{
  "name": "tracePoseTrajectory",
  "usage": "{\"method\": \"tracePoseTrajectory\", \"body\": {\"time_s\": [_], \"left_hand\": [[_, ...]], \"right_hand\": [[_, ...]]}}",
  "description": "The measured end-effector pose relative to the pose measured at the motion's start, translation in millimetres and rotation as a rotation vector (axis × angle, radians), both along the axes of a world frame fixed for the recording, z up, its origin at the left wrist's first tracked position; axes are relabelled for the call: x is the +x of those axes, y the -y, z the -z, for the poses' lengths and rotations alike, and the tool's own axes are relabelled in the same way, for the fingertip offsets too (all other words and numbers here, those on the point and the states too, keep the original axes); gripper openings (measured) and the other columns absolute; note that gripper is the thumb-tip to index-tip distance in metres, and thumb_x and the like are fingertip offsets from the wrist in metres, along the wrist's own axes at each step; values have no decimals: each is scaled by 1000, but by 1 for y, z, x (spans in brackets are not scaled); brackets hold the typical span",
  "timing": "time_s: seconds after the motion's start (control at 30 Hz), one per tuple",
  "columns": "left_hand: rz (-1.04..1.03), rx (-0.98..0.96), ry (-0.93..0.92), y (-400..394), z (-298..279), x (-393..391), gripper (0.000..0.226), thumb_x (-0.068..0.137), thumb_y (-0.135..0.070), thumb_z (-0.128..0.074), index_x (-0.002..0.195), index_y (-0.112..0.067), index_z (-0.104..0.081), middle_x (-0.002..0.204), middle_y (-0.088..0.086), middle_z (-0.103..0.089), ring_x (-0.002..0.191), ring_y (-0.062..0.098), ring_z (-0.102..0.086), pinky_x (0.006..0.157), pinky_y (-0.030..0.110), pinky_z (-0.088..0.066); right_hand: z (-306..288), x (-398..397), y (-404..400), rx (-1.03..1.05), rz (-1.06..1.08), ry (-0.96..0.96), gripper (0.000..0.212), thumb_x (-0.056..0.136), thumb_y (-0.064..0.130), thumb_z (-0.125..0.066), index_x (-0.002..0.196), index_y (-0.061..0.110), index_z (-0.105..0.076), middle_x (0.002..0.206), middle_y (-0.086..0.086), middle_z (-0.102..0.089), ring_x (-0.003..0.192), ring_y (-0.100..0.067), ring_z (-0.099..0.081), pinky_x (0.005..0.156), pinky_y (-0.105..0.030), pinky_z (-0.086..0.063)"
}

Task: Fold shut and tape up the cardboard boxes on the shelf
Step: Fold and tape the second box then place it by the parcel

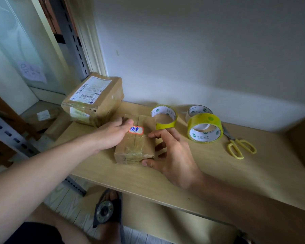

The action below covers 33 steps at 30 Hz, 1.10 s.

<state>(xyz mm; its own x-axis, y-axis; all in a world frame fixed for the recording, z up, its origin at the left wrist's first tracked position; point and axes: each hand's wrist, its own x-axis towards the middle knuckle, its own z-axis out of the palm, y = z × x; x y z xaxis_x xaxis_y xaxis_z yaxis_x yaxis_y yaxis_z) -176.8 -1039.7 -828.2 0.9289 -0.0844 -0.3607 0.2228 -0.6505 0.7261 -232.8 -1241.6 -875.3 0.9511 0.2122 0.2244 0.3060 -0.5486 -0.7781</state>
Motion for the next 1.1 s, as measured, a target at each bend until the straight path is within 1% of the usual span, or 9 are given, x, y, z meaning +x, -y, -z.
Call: {"method": "tracePoseTrajectory", "body": {"time_s": [0.13,0.27,0.4,0.57,0.7,0.8,0.9,1.0,1.1], "left_hand": [[89,94,-8,-11,-4,-7,41,109,-43,-39,144,-22,-46,151,4,-48,143,20,-40,91,22,-25],[203,194,26,-35,-5,-13,46,92,-65,-54,95,-19,-57,88,-3,-66,92,22,-65,84,37,-48],[302,377,33,-59,-8,-13,75,67,-94,-53,96,-26,-67,90,-8,-73,86,11,-69,87,37,-55],[184,394,186,-67,5,3,37,93,-48,-70,76,-15,-65,74,-4,-68,70,15,-64,60,30,-44],[98,397,159,-62,14,6,52,104,-44,-53,70,-9,-70,58,-3,-71,53,6,-66,60,25,-45],[74,276,156,-64,17,8,45,107,-38,-48,81,-9,-68,74,1,-76,58,11,-72,69,29,-53],[142,192,146,-64,16,6,24,105,-36,-52,116,-21,-67,98,-6,-72,76,11,-75,77,30,-56],[154,209,165,-61,11,4,37,104,-40,-55,139,-28,-57,101,-18,-61,97,6,-65,77,19,-42],[127,195,183,-60,13,7,44,103,-40,-57,145,-28,-53,117,-9,-63,99,7,-58,82,18,-40]], "right_hand": [[-1,7,-11,-38,18,-5,67,67,29,-96,123,27,-60,119,9,-51,80,7,-61,72,-1,-43],[0,17,-20,-72,53,9,65,69,29,-94,125,26,-61,109,8,-56,69,-5,-63,74,-7,-47],[1,27,-33,-74,82,26,58,72,28,-92,121,20,-63,111,3,-59,79,-14,-65,83,-26,-54],[3,46,-47,-82,92,27,58,75,28,-90,126,22,-62,115,2,-60,82,-15,-67,85,-28,-55],[2,62,-57,-86,122,12,58,77,24,-87,128,22,-59,114,1,-58,85,-21,-70,86,-37,-56],[1,74,-69,-94,142,19,57,78,23,-85,128,24,-57,116,-1,-59,85,-26,-70,86,-41,-56],[3,86,-73,-128,171,17,57,78,22,-84,128,24,-55,118,-5,-59,84,-31,-69,87,-44,-55],[4,93,-74,-173,190,8,57,80,23,-83,129,23,-54,120,-9,-61,92,-36,-67,88,-46,-53],[0,99,-76,-198,195,7,55,82,22,-82,130,21,-54,121,-10,-62,105,-37,-64,90,-45,-51]]}}
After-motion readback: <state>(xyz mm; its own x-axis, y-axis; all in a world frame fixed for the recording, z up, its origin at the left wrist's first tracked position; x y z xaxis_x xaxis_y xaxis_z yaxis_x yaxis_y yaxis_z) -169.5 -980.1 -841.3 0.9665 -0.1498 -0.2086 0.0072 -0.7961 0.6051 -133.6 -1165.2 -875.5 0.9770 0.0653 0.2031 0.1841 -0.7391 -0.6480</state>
